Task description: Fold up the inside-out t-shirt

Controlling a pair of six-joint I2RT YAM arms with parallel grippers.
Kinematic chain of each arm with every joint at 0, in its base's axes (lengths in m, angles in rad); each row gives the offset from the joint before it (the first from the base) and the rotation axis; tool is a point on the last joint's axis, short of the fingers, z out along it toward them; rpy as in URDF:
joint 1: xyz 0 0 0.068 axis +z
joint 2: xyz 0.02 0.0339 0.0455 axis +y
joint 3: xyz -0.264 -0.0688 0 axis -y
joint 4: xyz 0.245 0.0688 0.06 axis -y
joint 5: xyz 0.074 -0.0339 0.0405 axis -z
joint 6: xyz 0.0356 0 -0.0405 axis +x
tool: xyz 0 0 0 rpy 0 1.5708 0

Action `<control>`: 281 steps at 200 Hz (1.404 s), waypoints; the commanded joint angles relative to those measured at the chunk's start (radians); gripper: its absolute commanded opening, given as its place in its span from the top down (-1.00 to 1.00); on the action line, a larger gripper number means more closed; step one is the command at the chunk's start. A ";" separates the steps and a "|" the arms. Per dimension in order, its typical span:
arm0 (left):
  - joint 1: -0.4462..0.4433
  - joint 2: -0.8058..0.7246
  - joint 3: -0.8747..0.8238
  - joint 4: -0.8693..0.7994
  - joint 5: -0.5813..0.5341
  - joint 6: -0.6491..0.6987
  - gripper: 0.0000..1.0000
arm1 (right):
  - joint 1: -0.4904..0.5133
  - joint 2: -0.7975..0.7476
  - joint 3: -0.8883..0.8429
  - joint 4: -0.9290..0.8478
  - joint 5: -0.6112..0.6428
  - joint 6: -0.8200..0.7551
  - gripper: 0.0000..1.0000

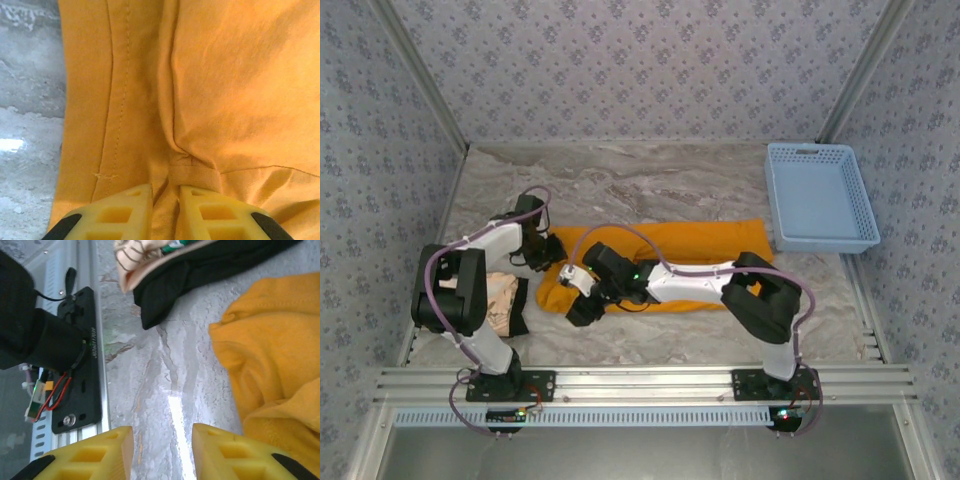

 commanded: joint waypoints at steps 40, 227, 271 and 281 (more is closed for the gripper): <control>-0.003 -0.076 0.065 -0.091 0.012 0.025 0.56 | -0.140 -0.240 -0.115 -0.170 0.300 0.002 0.03; -0.369 -0.302 -0.184 -0.165 -0.128 -0.143 0.37 | -0.127 -0.072 -0.149 -0.195 0.415 0.178 0.63; -0.370 -0.277 -0.165 -0.221 -0.162 -0.100 1.00 | -0.135 -0.166 -0.203 -0.236 0.433 0.208 0.87; -0.370 -0.288 -0.158 -0.251 -0.181 -0.087 1.00 | -0.146 -0.186 -0.214 -0.254 0.425 0.213 0.87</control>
